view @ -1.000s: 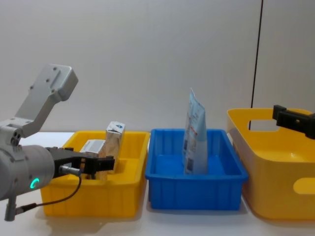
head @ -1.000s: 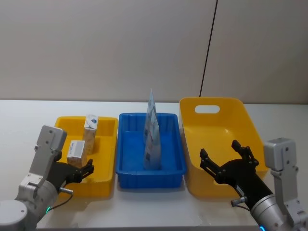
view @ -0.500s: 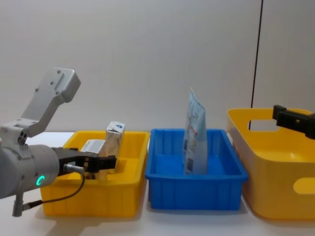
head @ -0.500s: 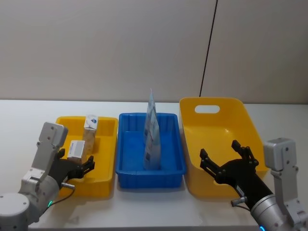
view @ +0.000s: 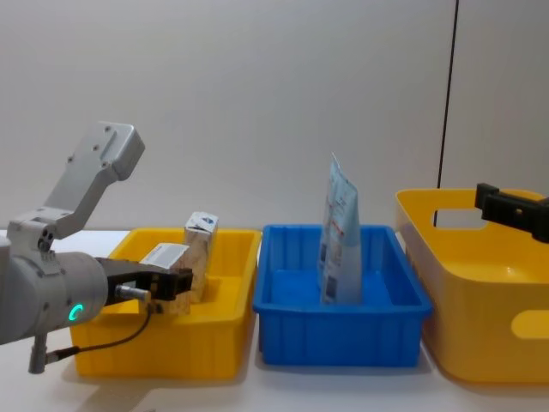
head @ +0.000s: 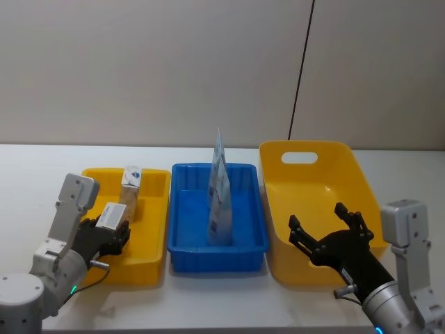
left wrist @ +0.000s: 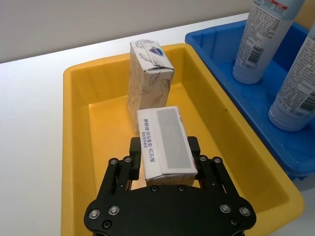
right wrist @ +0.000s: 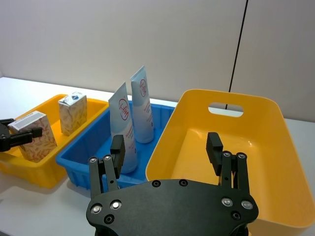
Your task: Bimanual collaborative sorting of washing and personal care products
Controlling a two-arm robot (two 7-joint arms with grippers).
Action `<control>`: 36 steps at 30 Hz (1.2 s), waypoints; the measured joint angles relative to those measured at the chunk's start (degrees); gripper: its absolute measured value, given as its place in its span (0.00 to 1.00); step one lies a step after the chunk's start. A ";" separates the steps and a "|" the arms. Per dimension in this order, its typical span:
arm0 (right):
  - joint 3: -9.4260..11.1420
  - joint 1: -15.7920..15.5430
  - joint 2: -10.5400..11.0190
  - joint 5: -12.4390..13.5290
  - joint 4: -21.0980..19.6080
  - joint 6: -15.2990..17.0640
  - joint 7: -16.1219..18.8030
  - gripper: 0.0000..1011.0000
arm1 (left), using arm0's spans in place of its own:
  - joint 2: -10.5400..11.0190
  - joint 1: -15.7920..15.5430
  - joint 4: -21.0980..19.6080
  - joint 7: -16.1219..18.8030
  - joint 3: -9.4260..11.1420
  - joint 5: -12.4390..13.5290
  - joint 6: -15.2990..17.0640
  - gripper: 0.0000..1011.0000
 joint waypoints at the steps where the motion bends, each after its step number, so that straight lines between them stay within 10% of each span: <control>1: 0.00 0.00 0.00 0.00 0.00 0.00 0.00 0.99 | -0.01 -0.02 0.04 -0.05 -0.02 0.03 -0.04 0.53; 20: 0.00 0.00 0.00 0.00 0.00 0.00 0.00 0.99 | 1.44 1.79 -5.41 -0.33 -0.49 1.83 -0.09 0.38; 36: 0.00 0.00 0.00 0.00 0.00 0.00 0.00 0.99 | 8.31 5.33 -18.43 -6.88 -1.00 2.70 -2.09 0.38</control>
